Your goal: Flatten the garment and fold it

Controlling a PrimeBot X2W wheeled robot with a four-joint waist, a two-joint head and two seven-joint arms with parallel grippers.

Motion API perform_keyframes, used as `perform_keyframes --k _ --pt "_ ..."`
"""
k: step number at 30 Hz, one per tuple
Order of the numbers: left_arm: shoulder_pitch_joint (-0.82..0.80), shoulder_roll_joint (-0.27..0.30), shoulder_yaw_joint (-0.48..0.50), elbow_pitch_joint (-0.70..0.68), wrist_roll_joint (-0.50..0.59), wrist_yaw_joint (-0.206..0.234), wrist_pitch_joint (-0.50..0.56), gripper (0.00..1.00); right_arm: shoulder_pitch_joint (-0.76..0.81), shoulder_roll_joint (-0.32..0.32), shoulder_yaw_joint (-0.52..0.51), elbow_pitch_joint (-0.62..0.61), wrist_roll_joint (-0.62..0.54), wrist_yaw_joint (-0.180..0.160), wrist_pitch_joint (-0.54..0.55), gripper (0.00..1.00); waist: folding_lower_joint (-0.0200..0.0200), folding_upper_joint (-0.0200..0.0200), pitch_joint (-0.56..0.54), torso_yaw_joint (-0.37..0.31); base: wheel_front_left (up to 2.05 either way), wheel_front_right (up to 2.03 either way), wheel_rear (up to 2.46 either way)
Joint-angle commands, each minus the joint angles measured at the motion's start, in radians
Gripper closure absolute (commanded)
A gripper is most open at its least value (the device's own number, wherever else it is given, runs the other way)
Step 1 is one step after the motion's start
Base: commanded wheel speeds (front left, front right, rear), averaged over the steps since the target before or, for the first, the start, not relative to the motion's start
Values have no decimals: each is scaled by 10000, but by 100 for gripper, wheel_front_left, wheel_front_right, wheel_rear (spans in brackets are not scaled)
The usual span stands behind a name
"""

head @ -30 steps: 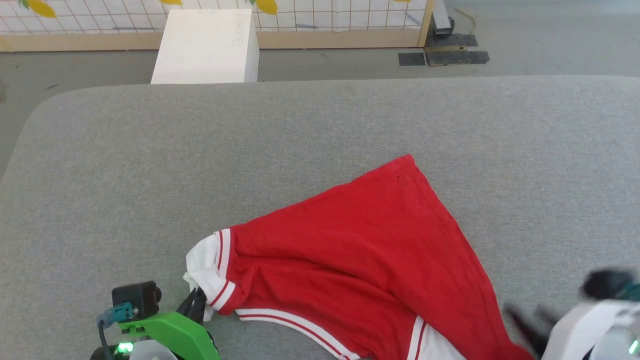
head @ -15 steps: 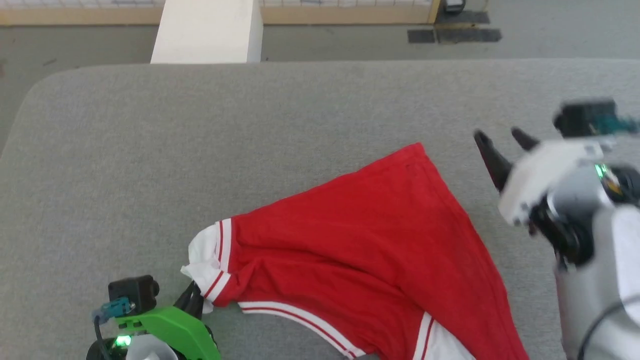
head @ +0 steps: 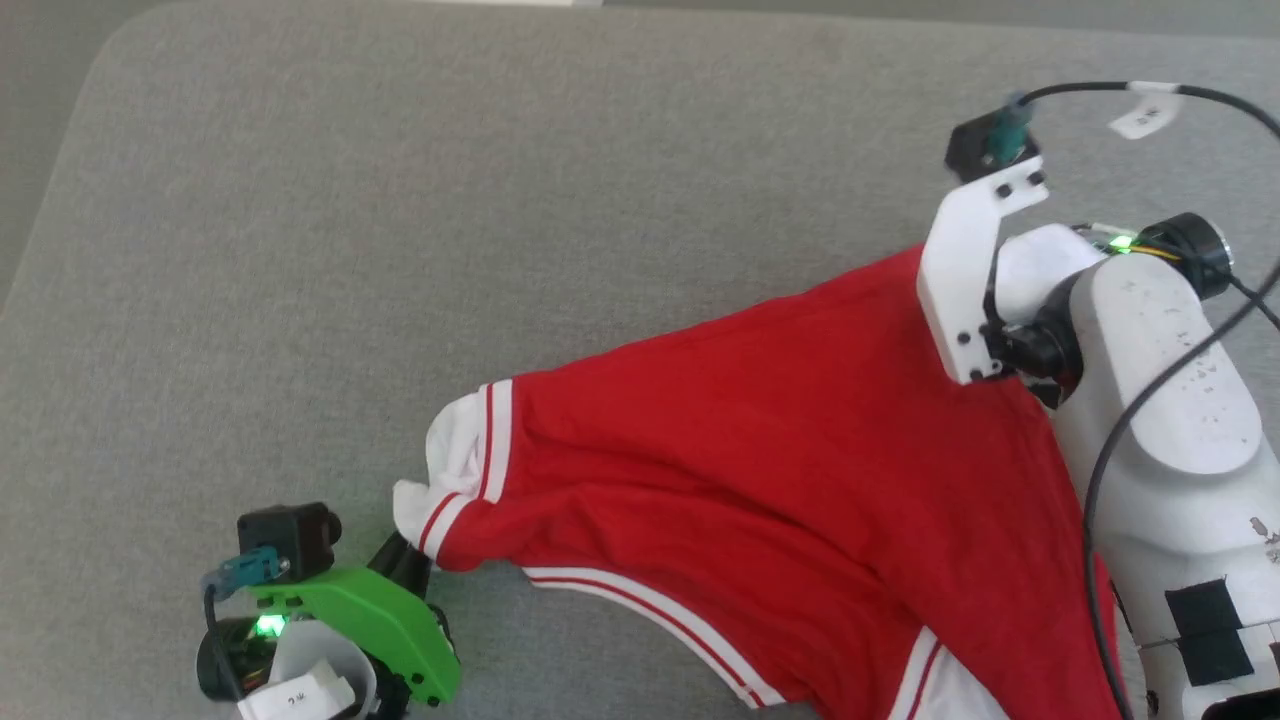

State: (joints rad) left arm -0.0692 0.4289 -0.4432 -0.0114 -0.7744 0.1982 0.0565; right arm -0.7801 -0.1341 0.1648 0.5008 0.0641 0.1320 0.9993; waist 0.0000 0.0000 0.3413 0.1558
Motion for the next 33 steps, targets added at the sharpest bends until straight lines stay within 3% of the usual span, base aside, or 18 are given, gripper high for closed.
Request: perform_keyframes --k 1,7,8,10,17,23,28,33 --pt "-208 -65 -26 53 13 -80 -59 100 -167 -113 200 129 93 -13 224 0 0 0 470 394 0 0 0" --pt "-366 -102 -29 289 -15 -191 -152 100 -161 -406 844 443 642 -13 1131 0 0 0 555 431 0 0 0" --pt "-368 -101 -30 332 -16 -195 -167 100 -144 -452 835 433 734 -13 1182 60 0 0 532 412 0 0 0" --pt "-369 -107 -32 399 -22 -193 -184 100 -89 -463 726 382 928 -13 1145 100 0 0 448 360 0 0 0" --pt "-273 -46 -90 507 8 -128 -152 100 402 -709 228 -611 1752 -13 22 100 0 0 -380 -24 0 0 0" --pt "239 36 -104 402 -42 131 -88 100 2018 -1178 -15 -2716 3043 -13 -690 100 0 0 -1568 -707 0 0 0" --pt "792 9 -180 249 -115 382 -39 100 4513 -1302 -1002 -4955 4293 -13 -206 100 0 0 -2488 -1172 0 0 0" --pt "1127 -88 -64 1 -327 518 -136 100 7069 -938 -2029 -6838 5116 -13 870 100 0 0 -2948 -1477 0 0 0"
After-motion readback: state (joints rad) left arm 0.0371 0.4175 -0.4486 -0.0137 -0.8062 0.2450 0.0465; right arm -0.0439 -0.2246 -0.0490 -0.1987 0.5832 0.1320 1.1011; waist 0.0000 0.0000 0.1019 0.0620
